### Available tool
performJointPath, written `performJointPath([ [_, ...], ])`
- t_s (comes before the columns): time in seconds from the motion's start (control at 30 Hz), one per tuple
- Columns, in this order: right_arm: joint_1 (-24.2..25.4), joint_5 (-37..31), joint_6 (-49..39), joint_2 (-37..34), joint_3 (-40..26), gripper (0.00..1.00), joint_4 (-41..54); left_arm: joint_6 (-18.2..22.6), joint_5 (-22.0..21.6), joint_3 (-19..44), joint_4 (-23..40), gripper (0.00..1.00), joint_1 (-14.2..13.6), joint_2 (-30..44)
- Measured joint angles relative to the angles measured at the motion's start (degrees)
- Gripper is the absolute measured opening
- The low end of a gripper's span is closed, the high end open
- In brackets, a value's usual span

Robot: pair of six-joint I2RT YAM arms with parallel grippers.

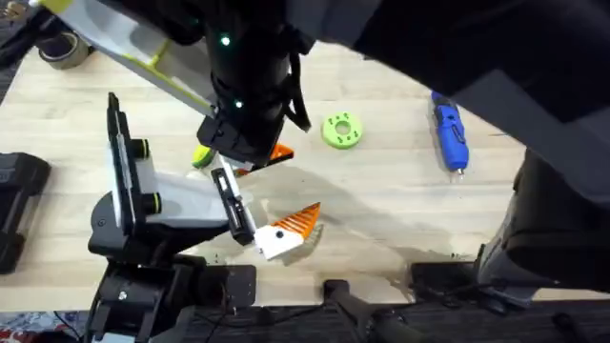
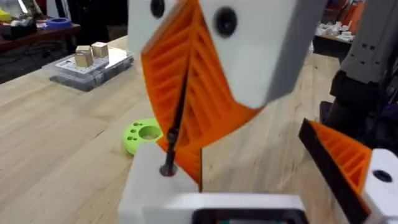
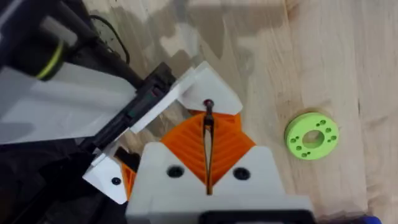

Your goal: Pick up the gripper from the table and insert it into the empty holder that is missing its gripper. Then pick up a screw, insert it into the mounting hole, and use the screwdriver to tighten it. Finally, clean up the table by picking up the vegetable and placing it into the bucket.

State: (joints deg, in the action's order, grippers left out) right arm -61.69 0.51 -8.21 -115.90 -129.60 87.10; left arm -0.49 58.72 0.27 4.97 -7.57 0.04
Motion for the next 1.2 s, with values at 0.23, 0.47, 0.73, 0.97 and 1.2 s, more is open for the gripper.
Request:
performJointPath([
  [0.23,0.0,0.0,0.0,0.0,0.0,0.011,0.0,0.0,0.0,0.0,0.0,0.986,0.0,0.0],
  [0.47,0.0,0.0,0.0,0.0,0.0,0.011,0.1,0.0,0.0,0.0,0.0,0.986,0.0,0.0],
  [0.73,0.0,0.0,0.0,0.0,0.0,0.011,0.1,0.0,0.0,0.0,0.0,0.986,0.0,0.0],
  [0.97,0.0,0.0,0.0,-1.5,0.0,0.011,0.3,-0.2,0.0,0.0,0.0,0.986,0.0,0.0],
  [1.2,0.0,0.0,0.0,-2.4,-0.1,0.012,0.3,-0.9,0.0,0.0,0.1,0.986,0.0,0.1],
])
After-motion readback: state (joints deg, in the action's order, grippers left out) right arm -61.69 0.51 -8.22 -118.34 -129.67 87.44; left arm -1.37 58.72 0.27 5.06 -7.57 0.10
